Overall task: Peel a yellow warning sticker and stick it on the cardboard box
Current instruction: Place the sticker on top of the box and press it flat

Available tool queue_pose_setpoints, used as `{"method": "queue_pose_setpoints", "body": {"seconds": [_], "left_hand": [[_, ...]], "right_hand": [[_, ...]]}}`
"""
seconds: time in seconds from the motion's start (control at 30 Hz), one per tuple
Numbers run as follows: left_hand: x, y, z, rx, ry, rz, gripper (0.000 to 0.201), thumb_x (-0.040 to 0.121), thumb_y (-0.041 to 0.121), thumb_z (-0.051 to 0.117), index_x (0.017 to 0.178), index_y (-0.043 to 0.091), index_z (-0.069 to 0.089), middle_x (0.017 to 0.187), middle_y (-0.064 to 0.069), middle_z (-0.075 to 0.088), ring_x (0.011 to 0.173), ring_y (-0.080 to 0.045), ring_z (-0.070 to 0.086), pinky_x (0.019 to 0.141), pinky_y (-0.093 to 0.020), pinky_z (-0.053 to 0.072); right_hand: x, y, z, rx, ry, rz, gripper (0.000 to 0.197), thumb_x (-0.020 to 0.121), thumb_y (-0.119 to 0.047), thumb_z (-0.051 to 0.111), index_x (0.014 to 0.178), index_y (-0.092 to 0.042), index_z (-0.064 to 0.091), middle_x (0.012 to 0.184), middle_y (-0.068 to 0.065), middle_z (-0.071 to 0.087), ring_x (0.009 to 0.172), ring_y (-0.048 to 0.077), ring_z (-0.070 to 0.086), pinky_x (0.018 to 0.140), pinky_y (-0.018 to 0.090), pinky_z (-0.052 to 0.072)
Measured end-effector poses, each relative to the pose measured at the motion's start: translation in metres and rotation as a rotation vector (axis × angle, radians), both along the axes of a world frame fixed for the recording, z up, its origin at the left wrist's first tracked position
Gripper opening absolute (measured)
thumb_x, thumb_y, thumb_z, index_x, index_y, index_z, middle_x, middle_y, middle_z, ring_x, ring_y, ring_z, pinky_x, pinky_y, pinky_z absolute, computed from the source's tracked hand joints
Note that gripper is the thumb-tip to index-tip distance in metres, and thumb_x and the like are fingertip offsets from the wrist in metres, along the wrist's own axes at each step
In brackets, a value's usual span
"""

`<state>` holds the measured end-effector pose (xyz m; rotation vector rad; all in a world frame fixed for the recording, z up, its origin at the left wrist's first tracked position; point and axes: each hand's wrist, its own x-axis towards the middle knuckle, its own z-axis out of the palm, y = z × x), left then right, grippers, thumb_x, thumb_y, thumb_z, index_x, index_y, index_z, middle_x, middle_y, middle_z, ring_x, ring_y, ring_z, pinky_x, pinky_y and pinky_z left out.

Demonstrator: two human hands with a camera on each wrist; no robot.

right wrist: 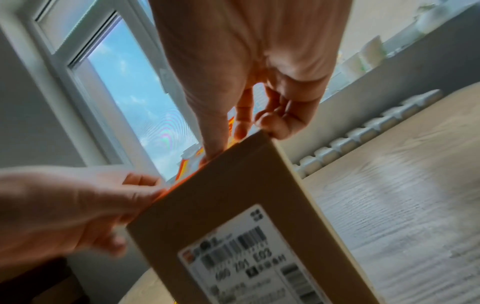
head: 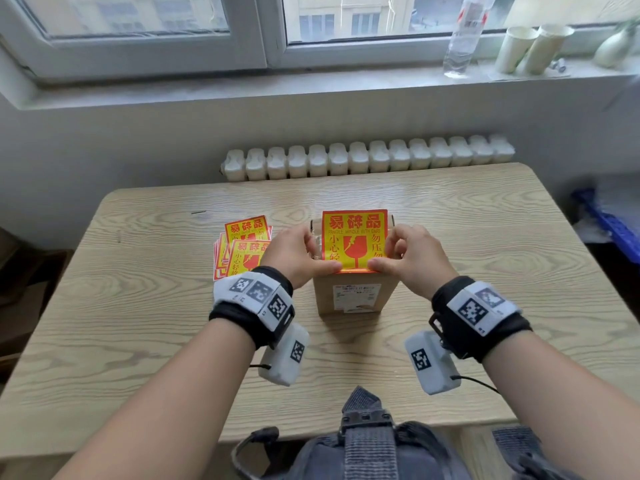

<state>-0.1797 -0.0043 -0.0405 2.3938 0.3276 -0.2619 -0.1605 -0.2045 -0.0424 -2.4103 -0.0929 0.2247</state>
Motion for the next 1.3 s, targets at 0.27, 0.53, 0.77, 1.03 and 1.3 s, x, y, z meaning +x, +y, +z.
{"method": "queue_pose_setpoints", "body": {"seconds": [0.27, 0.53, 0.77, 1.03, 1.3], "left_hand": [[0.019, -0.009, 0.007, -0.305, 0.012, 0.079, 0.127, 0.056, 0.052, 0.082, 0.154, 0.025, 0.007, 0.160, -0.005, 0.025, 0.144, -0.023, 0.032, 0.115, -0.043, 0.031], [0.022, -0.008, -0.023, -0.431, -0.067, 0.136, 0.040, 0.083, 0.028, 0.070, 0.118, 0.012, 0.059, 0.108, -0.004, 0.070, 0.098, -0.018, 0.067, 0.091, -0.032, 0.053], [0.035, -0.022, -0.021, -0.362, -0.004, 0.285, 0.082, 0.069, 0.066, 0.061, 0.131, 0.012, 0.049, 0.127, -0.002, 0.063, 0.114, -0.021, 0.061, 0.099, -0.038, 0.049], [0.043, -0.025, -0.014, -0.413, 0.041, 0.296, 0.075, 0.085, 0.061, 0.042, 0.143, 0.013, 0.042, 0.150, -0.007, 0.045, 0.138, -0.025, 0.042, 0.112, -0.036, 0.032], [0.050, -0.027, -0.027, -0.344, -0.037, 0.350, 0.061, 0.093, 0.051, 0.037, 0.117, 0.000, 0.060, 0.124, -0.024, 0.063, 0.114, -0.040, 0.059, 0.094, -0.042, 0.045]], "right_hand": [[0.015, 0.007, 0.000, 0.114, 0.089, -0.149, 0.090, 0.069, -0.055, 0.073, 0.139, -0.016, 0.033, 0.133, 0.008, 0.048, 0.120, 0.024, 0.050, 0.099, 0.041, 0.046], [0.025, 0.010, -0.021, 0.220, 0.077, -0.220, 0.034, 0.089, -0.041, 0.058, 0.113, -0.017, 0.059, 0.113, 0.006, 0.065, 0.096, 0.021, 0.061, 0.082, 0.035, 0.049], [0.039, 0.029, -0.018, -0.099, 0.153, -0.153, 0.076, 0.079, -0.078, 0.029, 0.112, -0.015, 0.054, 0.114, 0.008, 0.063, 0.105, 0.029, 0.058, 0.084, 0.040, 0.042], [0.049, 0.025, -0.017, -0.143, 0.174, -0.128, 0.072, 0.087, -0.071, 0.018, 0.107, -0.014, 0.058, 0.103, 0.008, 0.063, 0.094, 0.028, 0.056, 0.079, 0.039, 0.039], [0.053, 0.025, -0.021, -0.133, 0.087, -0.164, 0.059, 0.096, -0.055, 0.020, 0.100, -0.015, 0.063, 0.112, 0.015, 0.067, 0.100, 0.034, 0.059, 0.077, 0.036, 0.035]]}}
